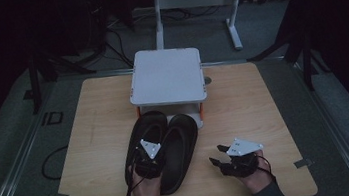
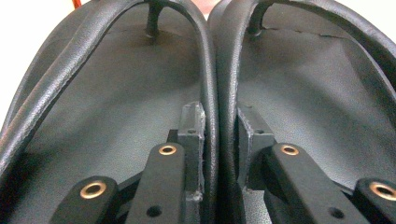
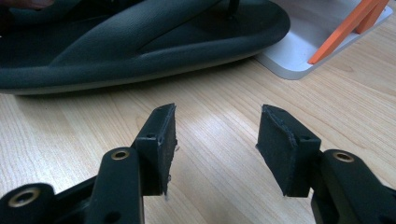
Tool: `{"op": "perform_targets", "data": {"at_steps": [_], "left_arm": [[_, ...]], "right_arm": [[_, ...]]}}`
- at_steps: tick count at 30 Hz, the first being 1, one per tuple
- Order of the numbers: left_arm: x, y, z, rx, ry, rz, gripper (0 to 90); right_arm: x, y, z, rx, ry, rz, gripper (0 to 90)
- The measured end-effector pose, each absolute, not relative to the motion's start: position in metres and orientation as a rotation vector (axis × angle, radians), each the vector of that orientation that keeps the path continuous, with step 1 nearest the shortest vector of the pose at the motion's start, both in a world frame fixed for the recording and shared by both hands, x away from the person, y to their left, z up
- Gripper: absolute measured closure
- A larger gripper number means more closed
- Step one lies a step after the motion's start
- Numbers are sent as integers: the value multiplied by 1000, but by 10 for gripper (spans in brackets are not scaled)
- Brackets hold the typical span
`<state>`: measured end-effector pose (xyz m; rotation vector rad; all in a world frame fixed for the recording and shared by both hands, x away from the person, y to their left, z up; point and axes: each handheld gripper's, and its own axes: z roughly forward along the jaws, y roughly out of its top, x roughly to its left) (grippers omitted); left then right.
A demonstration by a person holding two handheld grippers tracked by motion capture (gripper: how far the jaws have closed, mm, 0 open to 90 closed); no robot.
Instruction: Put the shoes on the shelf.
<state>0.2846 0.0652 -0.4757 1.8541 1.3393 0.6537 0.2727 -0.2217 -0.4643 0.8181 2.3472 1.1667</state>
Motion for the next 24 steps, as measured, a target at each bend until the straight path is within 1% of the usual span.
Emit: {"op": "perform_targets", "data": {"at_steps": [16, 24], "left_arm": [[302, 50, -467, 1814, 1370, 683, 750], [312, 32, -468, 1819, 1371, 684, 749]], "right_arm": [[273, -225, -464, 824, 2343, 1169, 463], [273, -225, -465, 823, 2345, 1166, 463]]}}
